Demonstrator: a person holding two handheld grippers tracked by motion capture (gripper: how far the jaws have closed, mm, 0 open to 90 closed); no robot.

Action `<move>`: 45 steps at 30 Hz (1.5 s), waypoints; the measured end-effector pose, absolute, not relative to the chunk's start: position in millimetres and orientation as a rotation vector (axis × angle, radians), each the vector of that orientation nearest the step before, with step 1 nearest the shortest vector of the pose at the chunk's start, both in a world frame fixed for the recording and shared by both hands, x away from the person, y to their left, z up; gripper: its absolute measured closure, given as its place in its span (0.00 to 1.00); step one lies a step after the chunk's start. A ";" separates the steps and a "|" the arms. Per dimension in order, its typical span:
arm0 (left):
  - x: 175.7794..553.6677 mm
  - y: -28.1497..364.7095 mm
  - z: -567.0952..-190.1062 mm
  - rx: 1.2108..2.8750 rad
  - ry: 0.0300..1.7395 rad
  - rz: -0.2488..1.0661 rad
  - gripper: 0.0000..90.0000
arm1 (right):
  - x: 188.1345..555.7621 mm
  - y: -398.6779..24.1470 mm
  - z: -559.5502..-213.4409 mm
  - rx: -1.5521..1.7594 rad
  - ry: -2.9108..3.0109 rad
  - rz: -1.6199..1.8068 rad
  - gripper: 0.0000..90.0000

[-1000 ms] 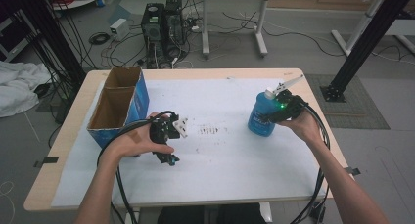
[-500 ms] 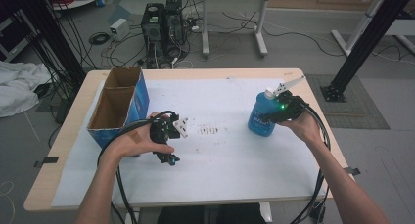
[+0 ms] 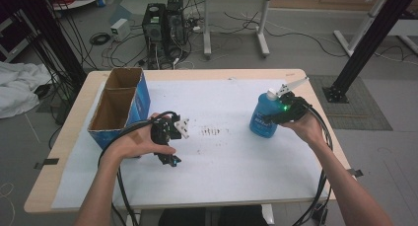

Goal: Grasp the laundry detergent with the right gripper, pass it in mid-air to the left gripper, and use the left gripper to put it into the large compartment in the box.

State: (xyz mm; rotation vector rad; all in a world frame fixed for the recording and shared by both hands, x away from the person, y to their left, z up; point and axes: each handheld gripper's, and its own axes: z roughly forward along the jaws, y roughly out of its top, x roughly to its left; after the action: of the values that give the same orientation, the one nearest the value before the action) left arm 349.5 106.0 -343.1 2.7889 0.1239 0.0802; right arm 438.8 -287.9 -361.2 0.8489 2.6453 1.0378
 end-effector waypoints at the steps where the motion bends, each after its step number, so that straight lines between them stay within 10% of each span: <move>1: 349.6 106.0 -342.9 2.790 0.122 0.080 0.20 | 439.0 -288.2 -361.3 0.844 2.647 1.040 0.51; 45: 370.2 55.5 -228.3 2.667 0.231 0.052 0.20 | 391.2 -138.9 -296.6 0.076 2.947 1.099 0.51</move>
State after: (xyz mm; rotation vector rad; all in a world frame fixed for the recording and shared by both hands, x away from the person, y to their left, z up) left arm 370.2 55.5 -228.3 2.6671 0.2309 0.0525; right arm 391.2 -138.9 -296.6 0.0756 2.9474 1.0990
